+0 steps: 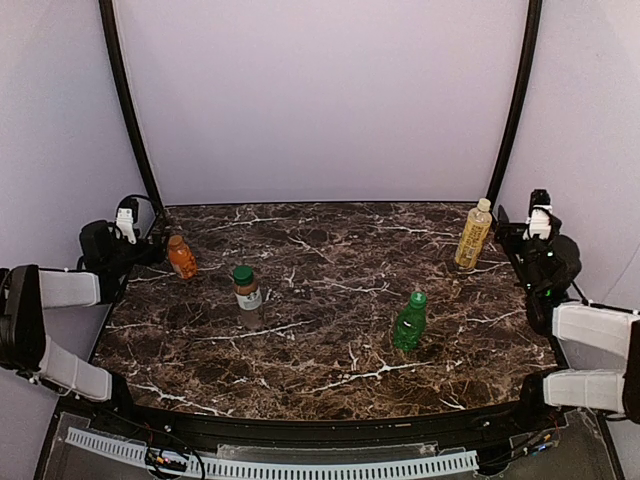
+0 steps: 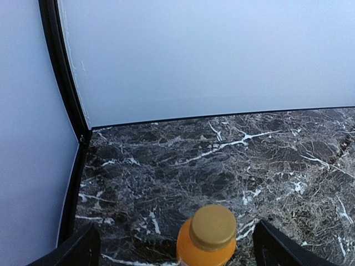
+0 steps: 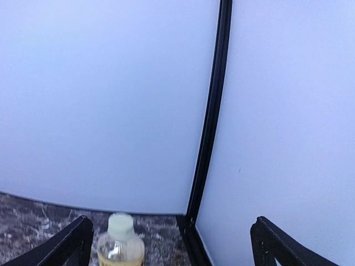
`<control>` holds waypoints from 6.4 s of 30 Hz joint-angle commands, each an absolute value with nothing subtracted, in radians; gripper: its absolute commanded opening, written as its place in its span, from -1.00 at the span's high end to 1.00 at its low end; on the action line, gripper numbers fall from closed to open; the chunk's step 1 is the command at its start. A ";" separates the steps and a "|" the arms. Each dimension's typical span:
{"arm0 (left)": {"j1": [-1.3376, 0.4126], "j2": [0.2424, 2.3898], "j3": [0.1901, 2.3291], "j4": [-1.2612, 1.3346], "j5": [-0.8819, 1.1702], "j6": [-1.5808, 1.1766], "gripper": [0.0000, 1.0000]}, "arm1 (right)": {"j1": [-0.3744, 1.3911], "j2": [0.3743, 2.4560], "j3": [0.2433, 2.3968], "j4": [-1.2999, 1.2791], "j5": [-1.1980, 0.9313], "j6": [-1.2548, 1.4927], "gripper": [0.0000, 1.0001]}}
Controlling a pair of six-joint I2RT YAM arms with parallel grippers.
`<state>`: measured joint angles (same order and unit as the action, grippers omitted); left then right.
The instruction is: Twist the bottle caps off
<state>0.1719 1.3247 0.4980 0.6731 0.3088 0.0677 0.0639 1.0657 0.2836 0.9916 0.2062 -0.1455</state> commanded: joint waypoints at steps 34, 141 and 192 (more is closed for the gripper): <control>0.100 1.002 0.972 -0.679 0.726 0.420 -0.78 | 1.097 2.201 2.098 -0.476 -0.136 -0.078 -0.97; -0.543 1.092 0.955 -0.167 -0.194 1.003 0.64 | 0.913 2.019 1.956 -0.137 -0.468 0.659 0.05; -0.546 0.975 1.009 -0.482 0.198 0.781 0.83 | 1.089 1.691 1.580 -0.005 -0.355 -0.232 -0.97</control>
<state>-0.5453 0.9958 1.0527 -0.6205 0.3550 0.7963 1.1278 1.7168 1.5543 -0.0853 -0.2989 -0.5076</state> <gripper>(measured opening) 0.447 0.984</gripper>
